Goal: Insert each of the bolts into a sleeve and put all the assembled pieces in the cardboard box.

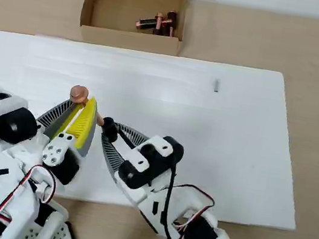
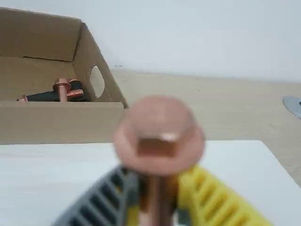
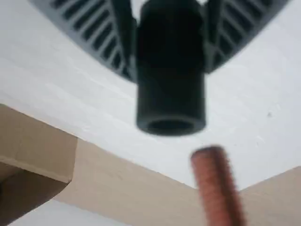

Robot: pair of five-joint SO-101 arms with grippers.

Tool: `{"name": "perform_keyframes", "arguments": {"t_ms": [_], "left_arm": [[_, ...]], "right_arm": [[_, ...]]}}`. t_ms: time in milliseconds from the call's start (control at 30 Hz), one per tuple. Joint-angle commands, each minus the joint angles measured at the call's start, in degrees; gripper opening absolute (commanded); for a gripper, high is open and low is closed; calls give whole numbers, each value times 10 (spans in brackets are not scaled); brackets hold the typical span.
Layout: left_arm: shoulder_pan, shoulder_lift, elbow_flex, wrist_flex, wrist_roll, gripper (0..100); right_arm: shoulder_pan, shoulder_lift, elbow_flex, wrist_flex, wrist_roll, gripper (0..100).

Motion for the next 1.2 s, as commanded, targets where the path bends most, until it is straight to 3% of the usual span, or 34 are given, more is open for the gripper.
{"name": "perform_keyframes", "arguments": {"t_ms": [0, 400, 767, 1000, 1167], "left_arm": [[7, 2, -28, 0, -7, 5], [7, 3, -28, -4, -40, 6], [7, 3, -30, -40, -48, 6], [98, 34, -33, -29, -79, 4], [97, 63, -55, -21, -82, 4]], "right_arm": [[-2, -46, -1, -18, -5, 10], [-12, -46, -1, -87, 56, 10], [-16, -42, -1, -84, 55, 10], [-58, -45, -1, -56, 55, 10], [-55, -45, -1, -56, 55, 10]]}}
